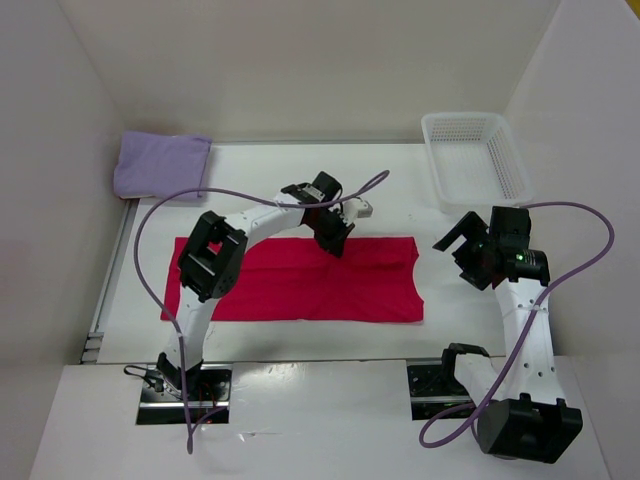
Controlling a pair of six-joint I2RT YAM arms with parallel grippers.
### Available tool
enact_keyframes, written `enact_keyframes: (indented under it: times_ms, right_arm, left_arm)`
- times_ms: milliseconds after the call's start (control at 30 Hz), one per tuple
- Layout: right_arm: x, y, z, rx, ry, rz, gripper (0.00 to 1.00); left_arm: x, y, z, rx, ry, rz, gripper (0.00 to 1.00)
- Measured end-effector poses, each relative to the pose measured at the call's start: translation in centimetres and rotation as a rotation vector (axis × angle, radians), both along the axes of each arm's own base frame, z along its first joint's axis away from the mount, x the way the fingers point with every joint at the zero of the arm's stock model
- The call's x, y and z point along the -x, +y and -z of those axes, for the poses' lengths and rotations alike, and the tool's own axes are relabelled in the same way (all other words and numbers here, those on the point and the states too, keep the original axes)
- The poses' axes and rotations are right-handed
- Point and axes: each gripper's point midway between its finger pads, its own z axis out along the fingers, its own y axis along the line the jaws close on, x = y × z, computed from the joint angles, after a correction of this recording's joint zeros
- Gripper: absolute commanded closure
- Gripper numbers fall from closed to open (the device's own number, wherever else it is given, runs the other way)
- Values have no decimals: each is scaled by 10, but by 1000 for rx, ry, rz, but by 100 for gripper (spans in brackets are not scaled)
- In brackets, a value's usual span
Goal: Fold and stack the t-shirts
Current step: Fold the other side of the tshirt into a rectangle
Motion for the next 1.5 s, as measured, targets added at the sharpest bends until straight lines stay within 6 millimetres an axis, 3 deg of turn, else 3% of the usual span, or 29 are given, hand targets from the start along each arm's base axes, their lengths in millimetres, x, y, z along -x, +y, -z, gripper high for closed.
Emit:
enact_keyframes:
  times_ms: [100,333,500,567,700,900,933,1000,1233,1367,1500]
  right_arm:
    - [0,0,0,0,0,0,0]
    - [0,1,1,-5,3,-8,0]
    - [-1,5,4,-17,16,-31,3]
    - [-2,9,9,-19,38,-50,10]
    - [-2,22,21,-31,87,-115,50]
    - [-4,47,30,-23,124,-215,83]
    - [-4,53,34,-10,143,-234,93]
    - [-4,69,38,5,173,-287,100]
    - [-12,116,68,89,294,-446,100]
    - [-18,131,91,149,358,-496,100]
    - [-36,136,99,181,356,-493,100]
  left_arm:
    - [-12,4,-7,11,-31,-49,100]
    - [-11,11,8,-31,-22,-106,99]
    - [-13,14,13,-52,-27,-148,91]
    - [-12,18,19,-69,-25,-164,90]
    - [-12,20,18,-73,-27,-202,81]
    - [-14,23,9,-72,-39,-250,80]
    - [-14,24,9,-73,-39,-264,80]
    - [-14,26,8,-75,-43,-277,80]
    - [-16,34,1,-66,-40,-318,80]
    - [-20,39,1,-65,-39,-331,78]
    - [-21,41,3,-67,-36,-336,76]
